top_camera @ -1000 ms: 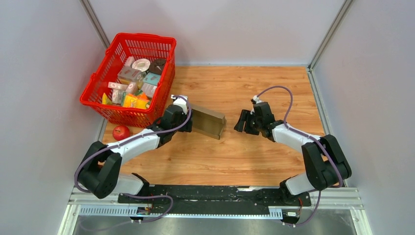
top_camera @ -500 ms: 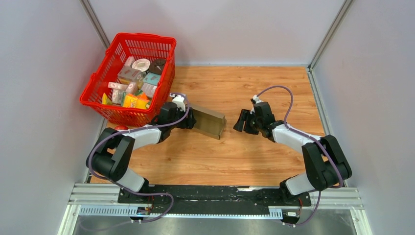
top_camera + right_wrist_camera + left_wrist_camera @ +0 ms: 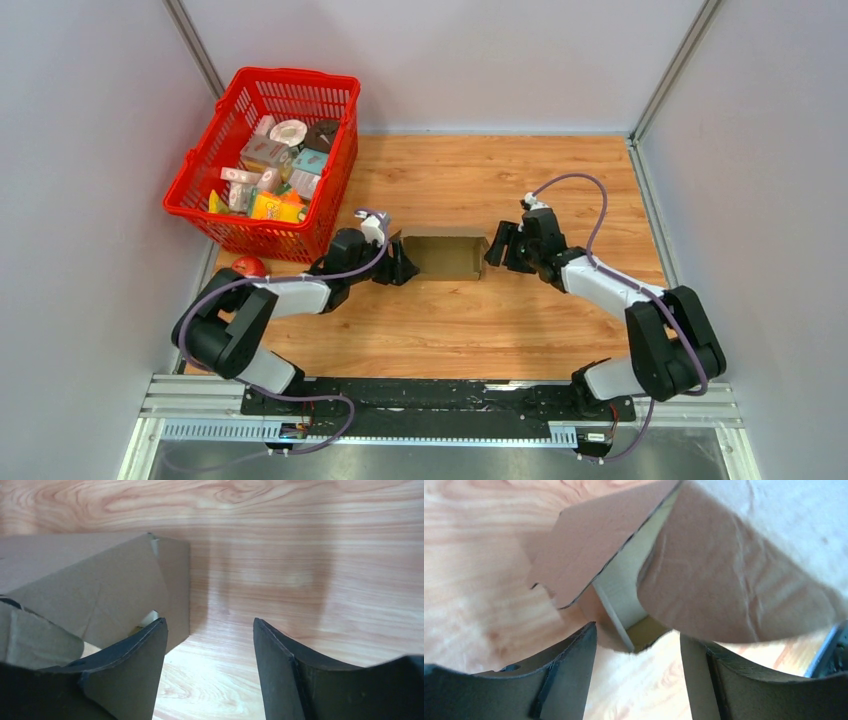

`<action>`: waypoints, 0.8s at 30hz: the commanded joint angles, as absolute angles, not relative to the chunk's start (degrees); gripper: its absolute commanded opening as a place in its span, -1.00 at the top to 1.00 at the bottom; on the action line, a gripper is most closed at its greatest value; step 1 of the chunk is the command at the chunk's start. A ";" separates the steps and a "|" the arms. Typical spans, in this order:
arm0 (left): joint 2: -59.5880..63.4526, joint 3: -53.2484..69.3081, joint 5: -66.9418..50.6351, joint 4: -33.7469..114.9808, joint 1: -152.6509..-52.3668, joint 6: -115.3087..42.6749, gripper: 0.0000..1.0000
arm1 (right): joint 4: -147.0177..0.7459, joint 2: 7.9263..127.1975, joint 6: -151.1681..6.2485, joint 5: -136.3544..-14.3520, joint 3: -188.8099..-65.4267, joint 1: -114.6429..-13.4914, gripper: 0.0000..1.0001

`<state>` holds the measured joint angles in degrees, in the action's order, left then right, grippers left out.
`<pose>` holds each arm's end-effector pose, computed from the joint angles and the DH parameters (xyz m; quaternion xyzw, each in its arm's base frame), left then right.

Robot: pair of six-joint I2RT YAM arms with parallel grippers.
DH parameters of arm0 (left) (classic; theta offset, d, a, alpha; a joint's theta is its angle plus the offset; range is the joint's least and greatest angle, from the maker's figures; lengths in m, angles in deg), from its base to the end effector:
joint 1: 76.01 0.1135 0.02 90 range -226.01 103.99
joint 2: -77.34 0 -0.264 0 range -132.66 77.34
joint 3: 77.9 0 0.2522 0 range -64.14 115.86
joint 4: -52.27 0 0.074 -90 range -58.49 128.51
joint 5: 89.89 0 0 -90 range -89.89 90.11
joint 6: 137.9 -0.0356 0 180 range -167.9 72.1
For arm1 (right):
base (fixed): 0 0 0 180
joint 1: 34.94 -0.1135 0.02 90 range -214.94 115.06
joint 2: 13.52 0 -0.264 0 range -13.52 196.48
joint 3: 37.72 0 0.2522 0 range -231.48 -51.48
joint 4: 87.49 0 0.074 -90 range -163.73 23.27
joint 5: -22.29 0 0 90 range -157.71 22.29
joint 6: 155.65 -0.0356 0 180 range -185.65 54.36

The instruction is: Fold the paper box

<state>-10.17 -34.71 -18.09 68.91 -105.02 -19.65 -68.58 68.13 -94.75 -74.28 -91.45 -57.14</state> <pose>0.2434 -0.1477 0.1510 0.0874 0.8444 -0.3636 0.3836 0.2571 0.1093 0.1768 0.0348 0.9279 0.2070 0.3080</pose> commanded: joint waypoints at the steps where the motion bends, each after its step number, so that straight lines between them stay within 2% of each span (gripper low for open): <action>1: -0.03 -36.89 -18.02 62.46 -105.45 -19.68 -0.41 | -65.04 61.82 -94.38 -63.24 -91.12 -57.26 -0.37; 3: 6.65 -36.54 -13.37 50.46 -105.54 -21.26 -0.43 | -64.68 60.32 -95.17 -62.27 -90.69 -57.26 -0.40; 4: 8.85 -36.11 -7.68 46.64 -105.45 -21.35 -0.45 | -64.68 59.70 -95.35 -62.52 -90.51 -57.26 -0.41; 7: 15.71 -36.36 -0.09 38.87 -105.36 -21.35 -0.43 | -65.20 57.24 -95.35 -63.14 -88.58 -57.35 -0.41; 8: 17.73 -36.63 -0.07 38.86 -105.36 -21.88 -0.28 | -65.73 55.93 -95.00 -62.88 -87.79 -57.44 -0.41; 9: 18.01 -36.80 -0.15 38.86 -105.36 -23.27 -0.22 | -67.13 55.22 -94.74 -62.97 -86.83 -57.44 -0.41; 14: 12.22 -31.45 -3.76 39.30 -105.54 -28.12 -0.18 | -73.20 50.48 -90.08 -66.83 -81.20 -58.67 -0.37; 19: 7.57 -28.28 -2.09 43.08 -105.72 -31.45 -0.36 | -81.81 47.57 -85.08 -66.39 -79.17 -63.84 -0.31; 24: 2.82 -25.30 -0.15 45.71 -106.24 -35.67 -0.41 | -87.79 49.84 -82.00 -65.08 -79.87 -65.35 -0.31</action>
